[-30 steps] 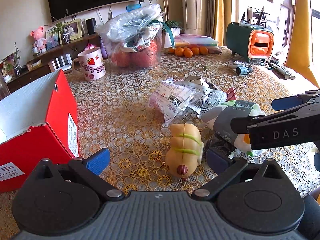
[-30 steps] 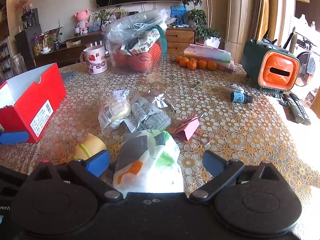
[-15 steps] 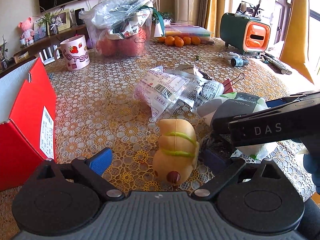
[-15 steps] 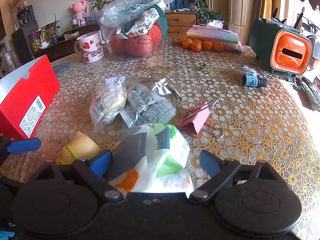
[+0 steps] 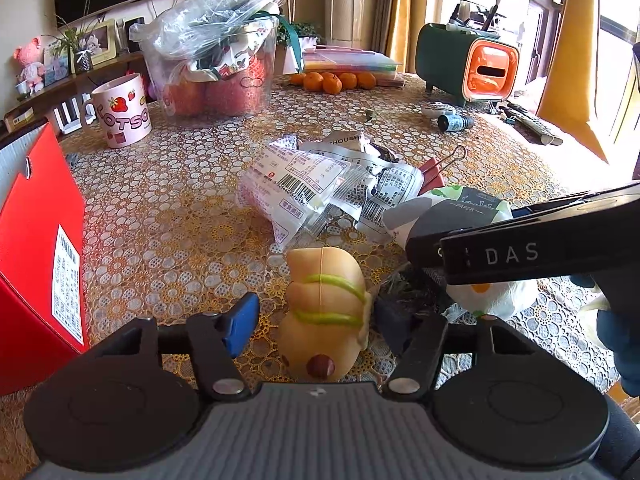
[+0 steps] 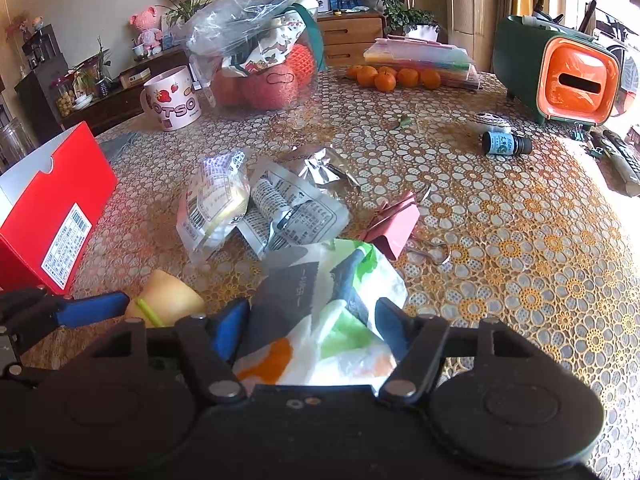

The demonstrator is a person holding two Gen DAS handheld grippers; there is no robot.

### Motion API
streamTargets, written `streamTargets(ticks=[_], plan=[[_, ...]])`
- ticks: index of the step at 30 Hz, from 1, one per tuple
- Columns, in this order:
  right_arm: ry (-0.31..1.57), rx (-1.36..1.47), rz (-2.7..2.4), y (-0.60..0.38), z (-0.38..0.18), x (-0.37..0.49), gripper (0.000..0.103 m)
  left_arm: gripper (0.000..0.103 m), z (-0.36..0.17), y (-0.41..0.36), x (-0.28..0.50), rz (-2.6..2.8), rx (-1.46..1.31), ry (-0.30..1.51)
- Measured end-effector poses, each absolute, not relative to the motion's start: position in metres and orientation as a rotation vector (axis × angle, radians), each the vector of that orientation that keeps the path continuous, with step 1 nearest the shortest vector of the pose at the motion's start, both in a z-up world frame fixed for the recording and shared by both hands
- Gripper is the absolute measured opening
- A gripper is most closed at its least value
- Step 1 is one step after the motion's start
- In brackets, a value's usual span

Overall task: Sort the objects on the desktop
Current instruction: 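Reach the left tool to the yellow toy while the right tool reaches the white-green bag, then close the left tool on the yellow toy while the right tool grips the white-green bag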

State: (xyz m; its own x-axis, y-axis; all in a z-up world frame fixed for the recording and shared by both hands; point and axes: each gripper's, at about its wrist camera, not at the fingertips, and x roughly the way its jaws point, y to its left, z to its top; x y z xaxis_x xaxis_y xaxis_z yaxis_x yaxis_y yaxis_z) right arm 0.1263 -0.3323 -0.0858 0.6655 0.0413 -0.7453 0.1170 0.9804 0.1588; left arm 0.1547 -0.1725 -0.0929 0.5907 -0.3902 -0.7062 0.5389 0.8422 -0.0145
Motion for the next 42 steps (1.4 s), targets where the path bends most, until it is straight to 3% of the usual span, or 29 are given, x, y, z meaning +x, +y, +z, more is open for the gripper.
streamTargets(ticks=[3, 9, 23, 42], plan=[[0.839, 0.204, -0.044, -0.333, -0.084, 0.126, 0.061, 0.049, -0.093, -0.175, 0.155, -0.561, 0.212, 0.776], [0.833, 0.201, -0.057, -0.334, -0.082, 0.124, 0.056, 0.046, -0.092, -0.176, 0.154, -0.561, 0.222, 0.781], [0.801, 0.180, -0.072, -0.332, -0.070, 0.116, 0.033, 0.044, -0.085, -0.162, 0.149, -0.534, 0.181, 0.780], [0.749, 0.182, -0.100, -0.331, -0.045, 0.095, 0.029, 0.044, -0.053, -0.142, 0.137, -0.525, 0.151, 0.711]])
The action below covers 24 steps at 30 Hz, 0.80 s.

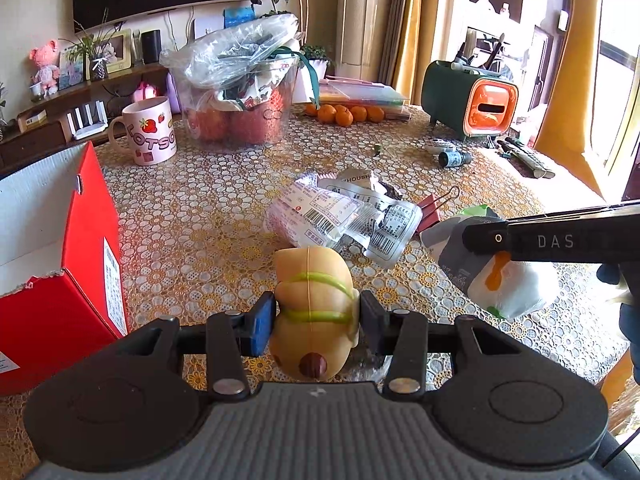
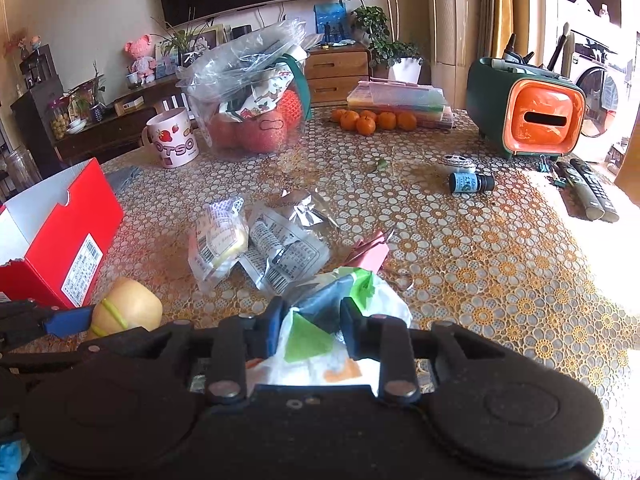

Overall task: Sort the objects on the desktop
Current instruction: 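Close the left tool on the yellow toy while the right tool grips the white-green bag, then carry the yellow toy and white-green bag with both tools over the red box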

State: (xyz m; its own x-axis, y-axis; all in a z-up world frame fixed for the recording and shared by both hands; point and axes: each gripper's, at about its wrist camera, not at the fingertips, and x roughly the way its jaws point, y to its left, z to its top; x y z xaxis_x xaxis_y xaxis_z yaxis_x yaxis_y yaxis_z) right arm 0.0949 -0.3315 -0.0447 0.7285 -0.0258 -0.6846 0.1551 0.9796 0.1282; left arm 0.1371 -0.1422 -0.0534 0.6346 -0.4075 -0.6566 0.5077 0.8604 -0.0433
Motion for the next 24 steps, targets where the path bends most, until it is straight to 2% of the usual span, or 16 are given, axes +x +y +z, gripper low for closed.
streamTargets(ticks=[24], plan=[[0.698, 0.137, -0.068, -0.308, -0.018, 0.077, 0.027, 0.043, -0.021, -0.108, 0.126, -0.497, 0.124, 0.659]])
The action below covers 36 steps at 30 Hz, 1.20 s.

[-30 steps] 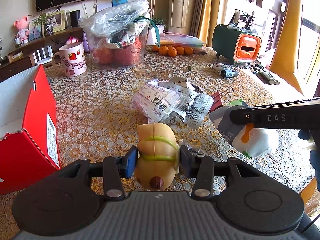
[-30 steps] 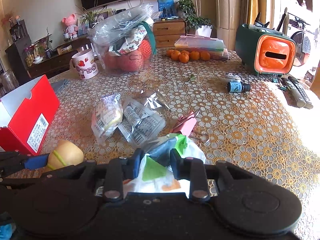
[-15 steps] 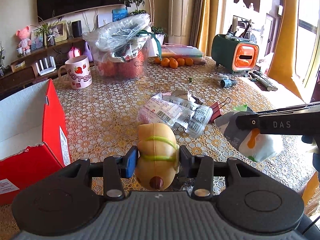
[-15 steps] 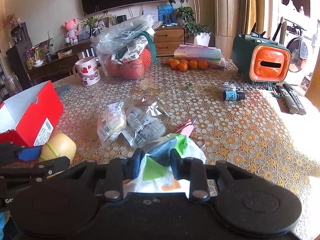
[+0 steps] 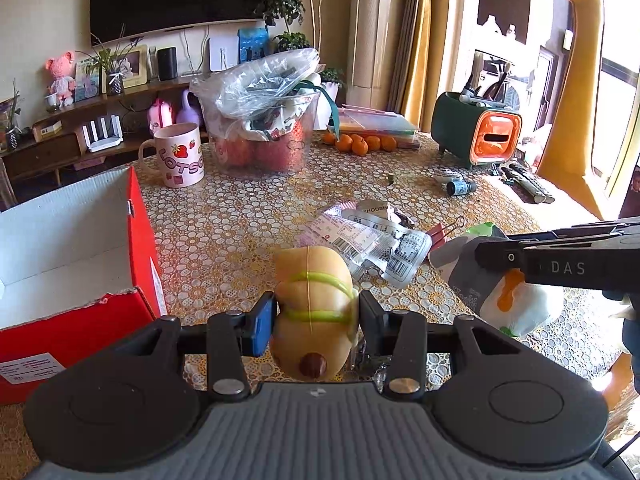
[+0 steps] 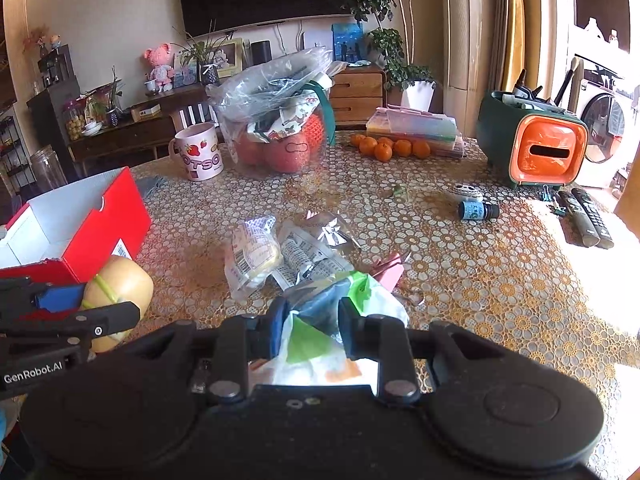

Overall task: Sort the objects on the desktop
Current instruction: 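Carry the yellow toy and white-green bag with both tools over the red box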

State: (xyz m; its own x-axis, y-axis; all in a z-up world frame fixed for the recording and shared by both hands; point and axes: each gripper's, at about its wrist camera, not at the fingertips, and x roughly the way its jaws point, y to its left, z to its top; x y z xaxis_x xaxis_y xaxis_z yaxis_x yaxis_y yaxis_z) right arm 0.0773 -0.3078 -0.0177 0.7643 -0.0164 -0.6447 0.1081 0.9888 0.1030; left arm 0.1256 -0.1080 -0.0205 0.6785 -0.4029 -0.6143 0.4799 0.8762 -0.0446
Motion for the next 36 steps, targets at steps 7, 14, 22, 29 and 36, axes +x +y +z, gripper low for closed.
streamTargets(ticks=[7, 14, 22, 29, 36], plan=[[0.664, 0.098, -0.009, -0.283, 0.003, 0.080, 0.027, 0.043, 0.001, -0.079, 0.132, -0.466, 0.105, 0.628], [0.684, 0.085, 0.108, -0.248, 0.019, 0.099, 0.027, 0.043, 0.022, -0.044, 0.141, -0.423, 0.102, 0.600], [0.663, 0.033, 0.236, -0.196, 0.040, 0.125, 0.027, 0.043, 0.033, 0.009, 0.156, -0.334, 0.086, 0.598], [0.640, -0.020, 0.297, -0.157, 0.050, 0.144, 0.027, 0.043, 0.039, 0.049, 0.167, -0.270, 0.100, 0.595], [0.622, -0.054, 0.338, -0.127, 0.054, 0.164, 0.027, 0.043, 0.043, 0.077, 0.180, -0.229, 0.120, 0.590]])
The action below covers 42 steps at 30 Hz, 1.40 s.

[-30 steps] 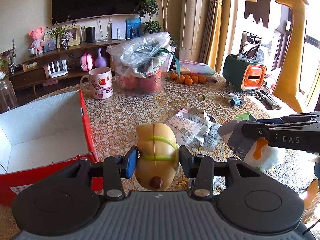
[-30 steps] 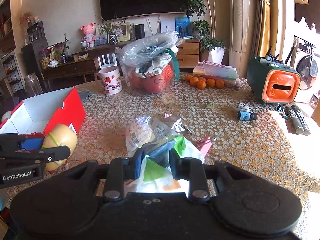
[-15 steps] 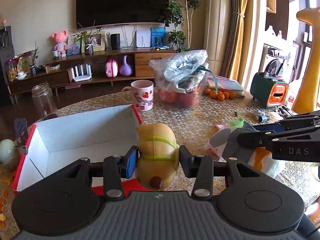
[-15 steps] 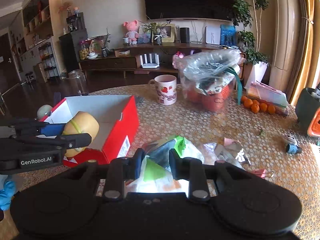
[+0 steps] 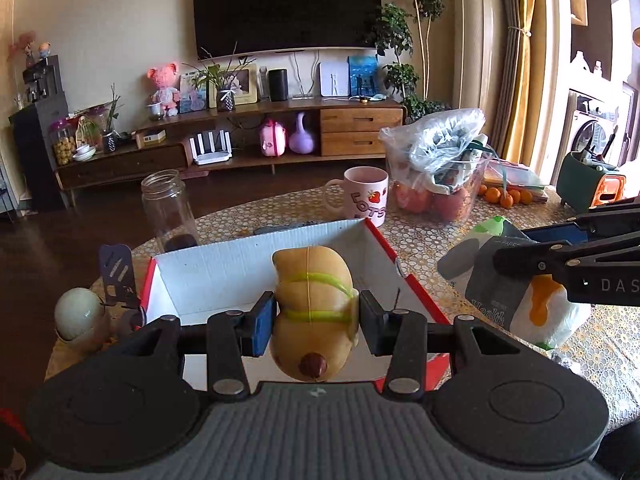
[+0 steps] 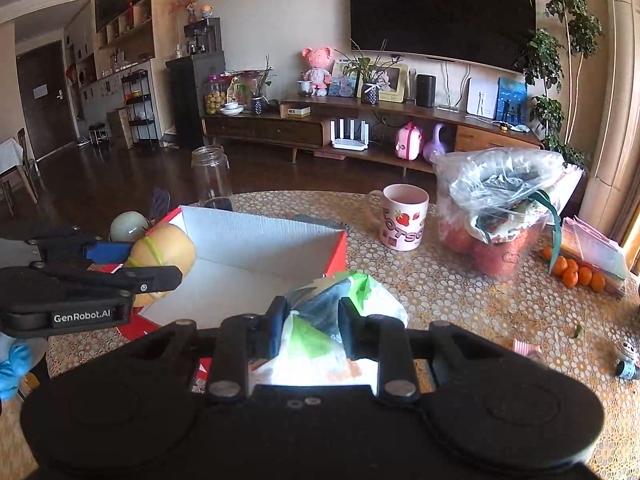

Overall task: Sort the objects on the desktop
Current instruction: 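Carry the yellow toy and white-green bag with both tools over the red box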

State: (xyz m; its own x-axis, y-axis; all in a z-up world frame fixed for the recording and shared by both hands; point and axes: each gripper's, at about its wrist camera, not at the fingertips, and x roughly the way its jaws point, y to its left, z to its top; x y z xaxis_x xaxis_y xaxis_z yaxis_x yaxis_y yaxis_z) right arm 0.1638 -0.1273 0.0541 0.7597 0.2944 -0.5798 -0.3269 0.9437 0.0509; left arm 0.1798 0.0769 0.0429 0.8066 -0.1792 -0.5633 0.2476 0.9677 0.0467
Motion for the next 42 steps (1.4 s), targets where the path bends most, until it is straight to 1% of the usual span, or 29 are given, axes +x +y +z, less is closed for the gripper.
streamTargets(ticks=[16, 23, 30, 37, 42], plan=[[0.635, -0.077, 0.402, -0.082, 0.043, 0.207, 0.027, 0.043, 0.027, 0.126, 0.225, -0.133, 0.155, 0.649], [0.689, -0.099, 0.412, -0.056, 0.026, 0.230, 0.027, 0.043, 0.010, 0.125, 0.253, -0.135, 0.182, 0.715], [0.730, -0.134, 0.437, -0.029, 0.003, 0.246, 0.027, 0.043, -0.012, 0.118, 0.283, -0.175, 0.249, 0.820], [0.769, -0.212, 0.457, -0.013, -0.017, 0.252, 0.027, 0.043, -0.028, 0.114, 0.307, -0.188, 0.303, 0.901], [0.807, -0.214, 0.448, -0.011, -0.027, 0.258, 0.027, 0.043, -0.040, 0.111, 0.318, -0.205, 0.337, 0.969]])
